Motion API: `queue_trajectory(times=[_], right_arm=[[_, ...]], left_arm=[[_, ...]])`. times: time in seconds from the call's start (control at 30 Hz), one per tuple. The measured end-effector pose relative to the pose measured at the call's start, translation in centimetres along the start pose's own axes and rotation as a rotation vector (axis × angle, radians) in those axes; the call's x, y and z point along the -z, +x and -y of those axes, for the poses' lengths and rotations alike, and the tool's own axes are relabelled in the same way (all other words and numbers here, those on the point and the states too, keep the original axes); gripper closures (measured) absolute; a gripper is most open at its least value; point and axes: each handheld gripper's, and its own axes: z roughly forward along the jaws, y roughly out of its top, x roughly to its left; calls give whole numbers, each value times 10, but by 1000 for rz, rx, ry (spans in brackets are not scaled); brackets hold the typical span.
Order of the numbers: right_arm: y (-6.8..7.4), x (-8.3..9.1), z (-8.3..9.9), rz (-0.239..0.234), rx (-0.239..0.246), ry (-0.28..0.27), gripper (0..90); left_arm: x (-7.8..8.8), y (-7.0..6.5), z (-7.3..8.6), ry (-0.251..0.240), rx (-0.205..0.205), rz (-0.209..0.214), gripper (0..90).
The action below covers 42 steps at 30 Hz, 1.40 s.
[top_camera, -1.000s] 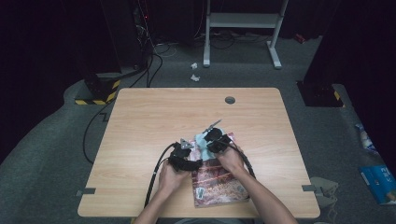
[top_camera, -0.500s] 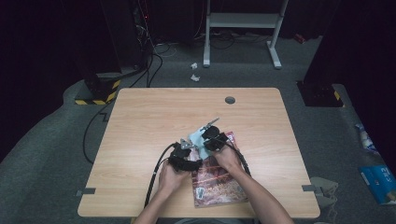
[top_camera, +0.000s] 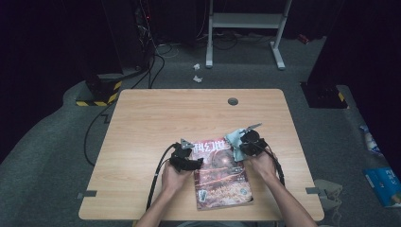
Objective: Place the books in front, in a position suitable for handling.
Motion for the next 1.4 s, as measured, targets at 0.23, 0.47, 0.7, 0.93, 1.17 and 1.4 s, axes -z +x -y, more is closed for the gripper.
queue_trajectory(times=[0.23, 0.47, 0.7, 0.93, 1.17, 1.4], right_arm=[[-13, -2, 11, -119, -102, -27, 754], [-4, 3, 23, -122, -71, -27, 806], [6, 7, 28, -103, -9, -18, 875], [5, 27, 13, -64, 6, -118, 883], [22, 14, -15, -63, 66, -76, 868], [22, -7, -19, -40, 25, -41, 600]], left_arm=[[-1, -4, -2, 14, -21, 15, 382], [4, -10, 3, 13, -16, 17, 393], [14, -18, 14, 24, -26, 27, 398], [10, -10, 2, 59, -39, -4, 352], [5, -4, 1, 50, -17, 8, 325], [5, -4, 1, 46, -23, 8, 323]])
